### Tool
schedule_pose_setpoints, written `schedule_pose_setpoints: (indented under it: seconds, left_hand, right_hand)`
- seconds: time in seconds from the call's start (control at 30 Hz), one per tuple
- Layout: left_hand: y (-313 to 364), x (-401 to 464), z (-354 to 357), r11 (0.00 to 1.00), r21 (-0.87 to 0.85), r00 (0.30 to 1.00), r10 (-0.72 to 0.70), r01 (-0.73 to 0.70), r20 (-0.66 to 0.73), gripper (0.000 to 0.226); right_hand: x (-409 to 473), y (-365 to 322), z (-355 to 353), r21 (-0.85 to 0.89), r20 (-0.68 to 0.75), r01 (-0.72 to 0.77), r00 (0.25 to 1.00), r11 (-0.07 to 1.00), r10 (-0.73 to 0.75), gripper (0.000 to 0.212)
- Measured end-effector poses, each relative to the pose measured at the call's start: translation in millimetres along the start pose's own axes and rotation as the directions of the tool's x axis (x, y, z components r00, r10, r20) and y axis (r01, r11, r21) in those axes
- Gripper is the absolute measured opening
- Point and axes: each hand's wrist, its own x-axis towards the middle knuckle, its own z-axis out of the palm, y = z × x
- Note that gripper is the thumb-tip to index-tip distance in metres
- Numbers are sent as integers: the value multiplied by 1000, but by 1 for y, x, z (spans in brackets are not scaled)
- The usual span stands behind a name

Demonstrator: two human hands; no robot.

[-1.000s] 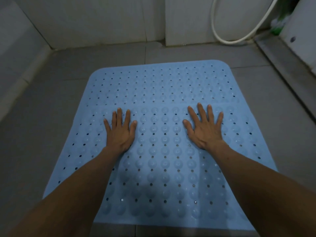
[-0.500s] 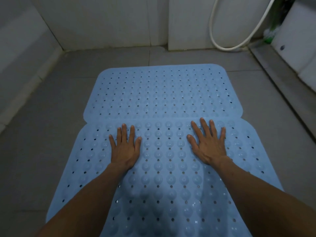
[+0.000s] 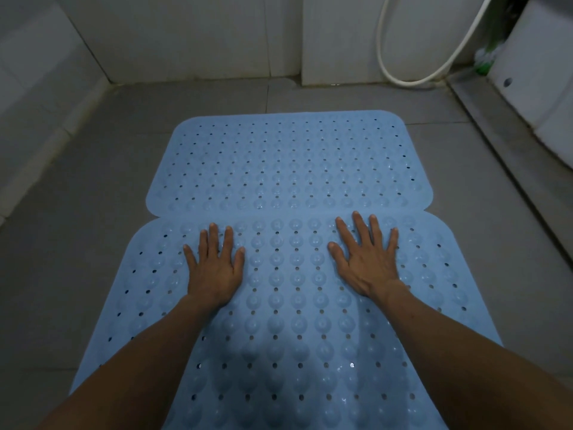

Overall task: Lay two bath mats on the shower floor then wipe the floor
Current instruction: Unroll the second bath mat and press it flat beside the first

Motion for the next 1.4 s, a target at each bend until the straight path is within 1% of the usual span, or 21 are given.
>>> schedule_pose_setpoints:
  seconds: [0.27,0.4,0.47,0.53,0.6,0.67,0.7,0.77,0.83,1.07,1.23,1.3,1.4]
  left_hand:
    - [-1,0,-3,1000,-13,1000,-10,10,12,64]
    - [-1,4,-6,1000,0,998,-9,9,58,65]
    - [3,10,-9,1000,30,999,2,-3,34,67]
    - [10,21,-13,997,72,999,42,-41,-13,70]
    - [17,34,-14,986,95,990,138,-137,-6,69]
    - [21,43,-11,969,73,972,235,-236,27,65]
    - [21,44,-10,966,45,967,254,-255,21,65]
    - [19,42,-4,966,15,965,260,-259,-40,67]
    - [18,41,-2,968,12,966,250,-250,-70,66]
    - [18,39,5,972,-6,969,232,-233,-80,63]
    - [18,28,12,968,33,963,252,-250,-90,67]
    - [19,24,12,966,51,963,258,-254,-83,68]
    - [19,24,9,966,33,965,256,-255,-57,70]
  right_hand:
    - [1,-3,-1,12,-12,18,1000,1000,-18,70]
    - [4,-5,-1,21,-27,10,1000,1000,-9,69]
    - [10,-11,-4,36,-48,0,999,999,2,68]
    - [14,-18,-5,61,-64,-17,998,998,21,68]
    - [15,-20,-1,78,-67,-45,996,996,50,69]
    - [16,-19,3,66,-63,-55,996,996,59,71]
    - [17,-18,4,60,-60,-54,997,997,57,71]
    - [19,-17,4,65,-69,-56,996,996,60,72]
    - [20,-17,5,73,-81,-52,995,996,58,72]
    - [15,-17,5,81,-78,-47,996,996,54,71]
    - [-2,-13,7,81,-75,-59,995,995,65,71]
    - [-8,-13,6,76,-58,-65,996,995,69,71]
    - [-6,-12,6,71,-39,-54,998,996,57,72]
